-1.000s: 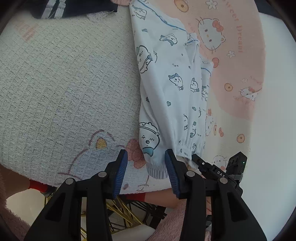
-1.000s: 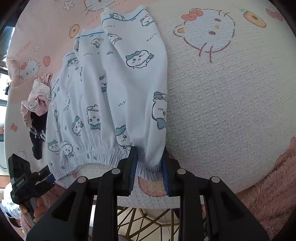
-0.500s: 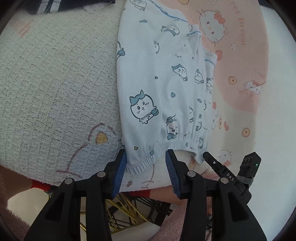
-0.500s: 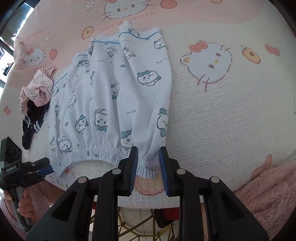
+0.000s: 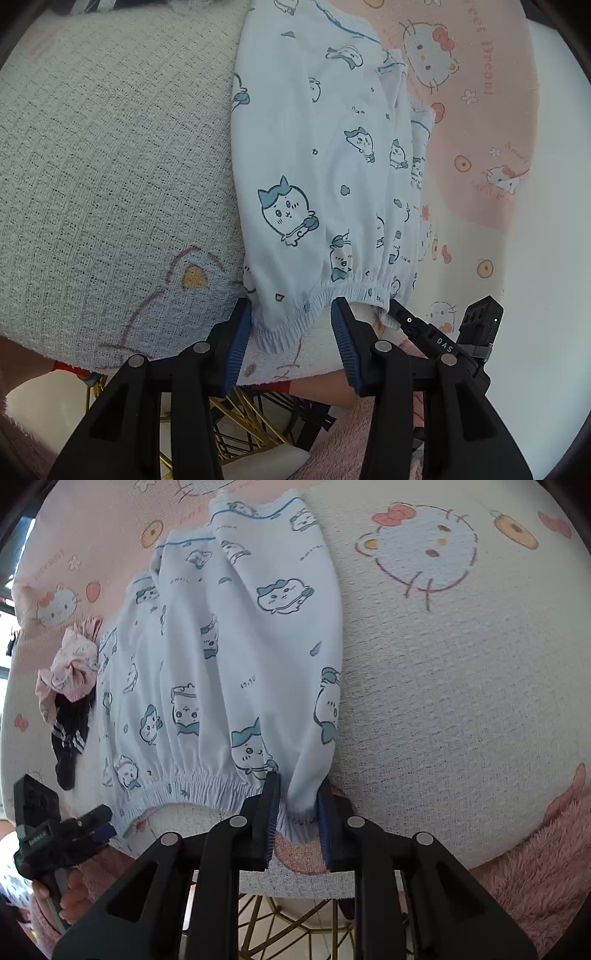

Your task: Fold clothes

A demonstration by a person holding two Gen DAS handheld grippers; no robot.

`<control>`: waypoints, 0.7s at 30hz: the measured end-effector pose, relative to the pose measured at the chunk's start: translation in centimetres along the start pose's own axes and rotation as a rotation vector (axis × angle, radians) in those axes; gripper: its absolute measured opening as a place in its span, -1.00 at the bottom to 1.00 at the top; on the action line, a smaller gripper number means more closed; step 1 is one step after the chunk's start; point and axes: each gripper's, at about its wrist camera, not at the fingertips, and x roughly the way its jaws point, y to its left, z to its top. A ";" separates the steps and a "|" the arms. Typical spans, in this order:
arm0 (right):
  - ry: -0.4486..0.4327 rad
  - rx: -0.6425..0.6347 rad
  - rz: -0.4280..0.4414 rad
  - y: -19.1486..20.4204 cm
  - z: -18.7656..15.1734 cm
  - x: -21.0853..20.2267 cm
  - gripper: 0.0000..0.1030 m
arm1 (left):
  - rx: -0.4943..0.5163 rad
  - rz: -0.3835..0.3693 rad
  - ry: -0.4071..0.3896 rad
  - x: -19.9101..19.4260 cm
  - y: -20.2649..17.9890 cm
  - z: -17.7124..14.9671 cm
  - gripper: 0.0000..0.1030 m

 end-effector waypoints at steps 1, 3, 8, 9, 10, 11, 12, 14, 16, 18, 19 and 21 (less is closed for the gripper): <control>0.002 -0.006 0.011 0.1 0.0 -0.1 -0.70 | -0.007 0.001 -0.003 0.2 0.2 -0.1 -0.11; 0.020 0.000 0.042 0.2 -0.1 0.1 -0.70 | -0.025 -0.009 -0.022 0.3 0.5 -0.2 -0.11; 0.033 0.067 0.113 -2.0 -0.6 -0.1 -0.54 | 0.010 -0.033 -0.003 0.5 0.9 -0.2 -0.03; 0.033 0.090 0.133 -2.1 -0.7 0.1 -0.52 | 0.010 -0.036 0.002 0.5 1.0 -0.1 -0.03; 0.032 0.105 0.142 -1.9 -0.7 0.4 -0.52 | 0.014 -0.034 0.005 0.5 0.9 -0.1 -0.03; 0.031 0.109 0.142 -2.0 -0.8 0.3 -0.52 | 0.028 -0.022 0.005 0.5 0.7 -0.1 -0.03; 0.030 0.103 0.134 -2.0 -0.8 0.2 -0.52 | 0.050 -0.004 0.006 0.6 0.4 -0.2 -0.03; 0.025 0.078 0.108 -1.6 -1.0 -0.1 -0.46 | 0.082 0.025 -0.002 0.8 -0.2 -0.4 -0.03; 0.037 0.053 0.109 -1.2 -1.3 -0.3 -0.01 | 0.107 0.048 -0.013 0.9 -0.7 -0.5 -0.03; 0.054 0.024 0.107 -0.8 -1.6 -0.5 0.54 | 0.121 0.055 -0.013 0.9 -0.8 -0.6 -0.03; 0.055 -0.001 0.074 -0.5 -2.0 -0.4 0.64 | 0.124 0.056 -0.012 0.9 -0.8 -0.6 -0.03; 0.039 -0.041 0.011 -0.5 -2.9 -0.5 0.36 | 0.114 0.047 -0.006 1.0 -0.6 -0.5 -0.02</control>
